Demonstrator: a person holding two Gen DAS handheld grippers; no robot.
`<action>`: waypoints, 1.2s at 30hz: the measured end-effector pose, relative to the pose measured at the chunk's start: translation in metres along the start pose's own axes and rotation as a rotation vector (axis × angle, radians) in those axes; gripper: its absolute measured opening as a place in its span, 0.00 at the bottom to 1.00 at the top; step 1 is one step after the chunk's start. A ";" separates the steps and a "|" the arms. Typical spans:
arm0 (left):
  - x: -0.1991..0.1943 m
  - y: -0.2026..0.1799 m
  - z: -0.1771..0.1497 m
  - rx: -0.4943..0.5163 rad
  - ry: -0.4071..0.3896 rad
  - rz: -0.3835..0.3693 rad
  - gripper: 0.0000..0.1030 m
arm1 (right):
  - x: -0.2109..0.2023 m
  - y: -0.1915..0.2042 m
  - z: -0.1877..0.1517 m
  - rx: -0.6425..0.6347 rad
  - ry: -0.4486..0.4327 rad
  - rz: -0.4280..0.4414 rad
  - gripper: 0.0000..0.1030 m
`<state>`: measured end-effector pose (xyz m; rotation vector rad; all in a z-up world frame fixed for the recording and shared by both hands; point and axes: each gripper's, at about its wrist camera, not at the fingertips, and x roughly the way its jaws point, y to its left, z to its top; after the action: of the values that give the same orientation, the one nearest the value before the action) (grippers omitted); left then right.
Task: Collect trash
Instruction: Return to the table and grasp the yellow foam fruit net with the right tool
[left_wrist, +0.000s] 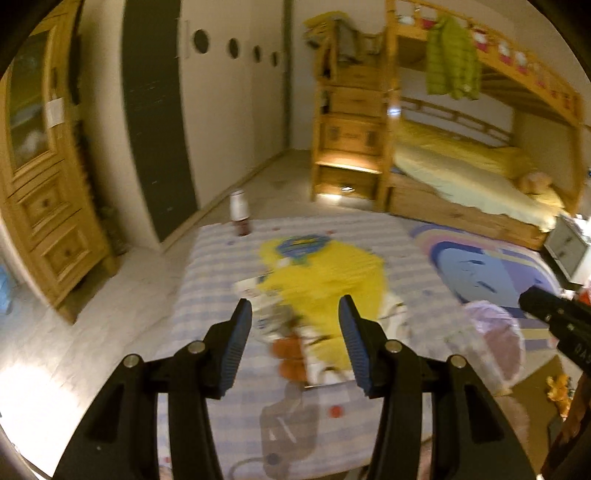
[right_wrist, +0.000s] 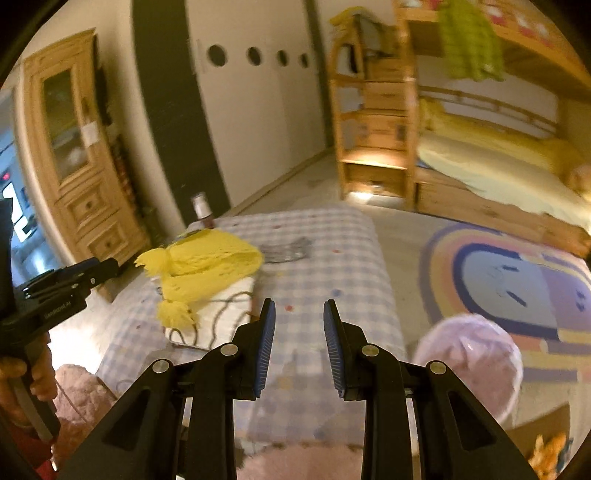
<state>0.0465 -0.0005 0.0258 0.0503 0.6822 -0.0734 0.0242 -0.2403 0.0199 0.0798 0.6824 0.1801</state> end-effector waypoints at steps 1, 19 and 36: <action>0.002 0.006 -0.003 -0.010 0.007 0.013 0.46 | 0.006 0.001 0.003 -0.012 0.009 0.013 0.28; -0.024 0.053 -0.031 -0.097 0.040 0.161 0.62 | 0.044 0.053 0.016 -0.133 0.061 0.168 0.45; 0.028 0.106 -0.020 -0.042 0.011 0.009 0.62 | 0.084 0.146 0.027 -0.300 0.059 0.051 0.82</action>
<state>0.0644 0.1055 -0.0048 0.0136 0.6942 -0.0506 0.0849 -0.0815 0.0076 -0.1962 0.7063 0.3324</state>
